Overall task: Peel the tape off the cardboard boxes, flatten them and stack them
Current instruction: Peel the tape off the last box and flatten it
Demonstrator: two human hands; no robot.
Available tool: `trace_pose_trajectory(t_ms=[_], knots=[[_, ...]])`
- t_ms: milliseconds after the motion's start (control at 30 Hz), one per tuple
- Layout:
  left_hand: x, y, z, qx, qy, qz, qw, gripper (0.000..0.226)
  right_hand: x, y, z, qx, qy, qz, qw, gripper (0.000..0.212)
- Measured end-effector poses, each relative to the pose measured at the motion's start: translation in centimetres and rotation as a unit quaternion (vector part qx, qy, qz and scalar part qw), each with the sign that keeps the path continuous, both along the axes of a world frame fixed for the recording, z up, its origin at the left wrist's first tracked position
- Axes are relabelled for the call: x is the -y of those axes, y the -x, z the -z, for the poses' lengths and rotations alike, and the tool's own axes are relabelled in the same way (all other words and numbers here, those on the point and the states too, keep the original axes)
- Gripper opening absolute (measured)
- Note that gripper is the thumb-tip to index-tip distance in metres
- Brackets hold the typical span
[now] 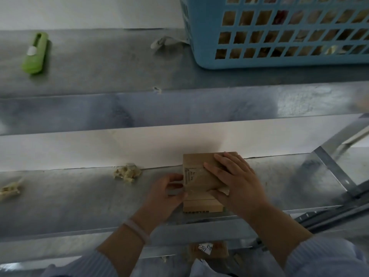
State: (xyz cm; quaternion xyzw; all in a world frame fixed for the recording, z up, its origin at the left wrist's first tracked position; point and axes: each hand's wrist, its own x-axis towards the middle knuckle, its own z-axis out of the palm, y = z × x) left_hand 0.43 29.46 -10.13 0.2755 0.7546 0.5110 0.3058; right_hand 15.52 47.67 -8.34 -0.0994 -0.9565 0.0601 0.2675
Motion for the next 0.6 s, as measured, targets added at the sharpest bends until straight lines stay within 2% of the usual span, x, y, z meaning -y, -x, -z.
trace_pose_trajectory(t_ms=[100, 167, 333, 600], knots=[[-0.4, 0.2, -0.9, 0.187, -0.016, -0.041, 0.981, 0.019, 0.1, 0.0, 0.1, -0.004, 0.005, 0.001, 1.0, 0.062], [-0.9, 0.2, -1.4, 0.215, -0.015, -0.066, 0.974, 0.016, 0.1, 0.0, 0.0, -0.004, 0.004, 0.003, 1.0, 0.063], [-2.4, 0.1, -1.5, 0.225, -0.004, -0.093, 0.97, 0.015, 0.1, 0.2, 0.1, -0.008, 0.007, 0.006, 1.0, 0.065], [-2.5, 0.1, -0.7, 0.19, 0.028, -0.094, 0.977, 0.02, 0.4, -0.3, 0.2, 0.001, -0.002, 0.016, 1.0, 0.065]])
